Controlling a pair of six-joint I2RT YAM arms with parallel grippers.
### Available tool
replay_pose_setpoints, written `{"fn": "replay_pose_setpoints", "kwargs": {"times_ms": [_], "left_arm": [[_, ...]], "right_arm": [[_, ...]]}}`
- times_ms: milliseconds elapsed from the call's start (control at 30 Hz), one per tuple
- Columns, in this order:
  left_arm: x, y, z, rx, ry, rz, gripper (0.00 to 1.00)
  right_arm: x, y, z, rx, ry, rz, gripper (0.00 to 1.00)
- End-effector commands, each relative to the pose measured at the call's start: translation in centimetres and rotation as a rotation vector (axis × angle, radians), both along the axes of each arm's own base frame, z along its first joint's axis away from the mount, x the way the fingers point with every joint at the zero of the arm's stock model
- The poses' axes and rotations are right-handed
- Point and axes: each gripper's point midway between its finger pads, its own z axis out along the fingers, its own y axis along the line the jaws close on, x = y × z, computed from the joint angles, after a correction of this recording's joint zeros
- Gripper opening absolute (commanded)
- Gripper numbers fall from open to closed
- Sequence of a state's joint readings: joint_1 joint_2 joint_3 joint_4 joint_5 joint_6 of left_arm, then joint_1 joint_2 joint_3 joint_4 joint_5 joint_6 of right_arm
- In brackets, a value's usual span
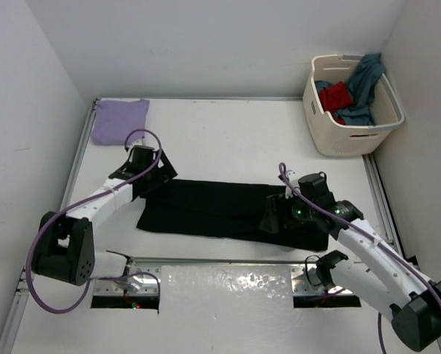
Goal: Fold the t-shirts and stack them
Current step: Fold the other side of the tshirt into a rectangle, then rotate the tshirt 90 degrees
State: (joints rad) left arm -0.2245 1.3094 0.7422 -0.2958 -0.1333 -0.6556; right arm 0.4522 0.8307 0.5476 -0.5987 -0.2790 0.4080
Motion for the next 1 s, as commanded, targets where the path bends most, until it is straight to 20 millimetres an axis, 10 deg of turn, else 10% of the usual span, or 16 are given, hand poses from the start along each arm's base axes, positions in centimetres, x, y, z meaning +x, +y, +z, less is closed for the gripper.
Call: {"fn": "replay_pose_setpoints", "kwargs": {"times_ms": [0,667,967], "left_arm": [[0.6,-1.3,-0.7,-0.039,-0.04,-0.047,1.0],[-4.1,-0.5,-9.4,-0.007,0.191,-0.027,1.0],[-7.3,-0.5,-10.8,-0.03,0.266,0.0,1.0]], "right_arm": [[-1.5,4.0,1.5,0.204,0.021,0.182,0.99],[1.6,-1.9,-9.7,-0.231,0.193,-0.092,0.99],[8.9,-2.5,-9.8,-0.319,0.151,-0.149,0.99]]}}
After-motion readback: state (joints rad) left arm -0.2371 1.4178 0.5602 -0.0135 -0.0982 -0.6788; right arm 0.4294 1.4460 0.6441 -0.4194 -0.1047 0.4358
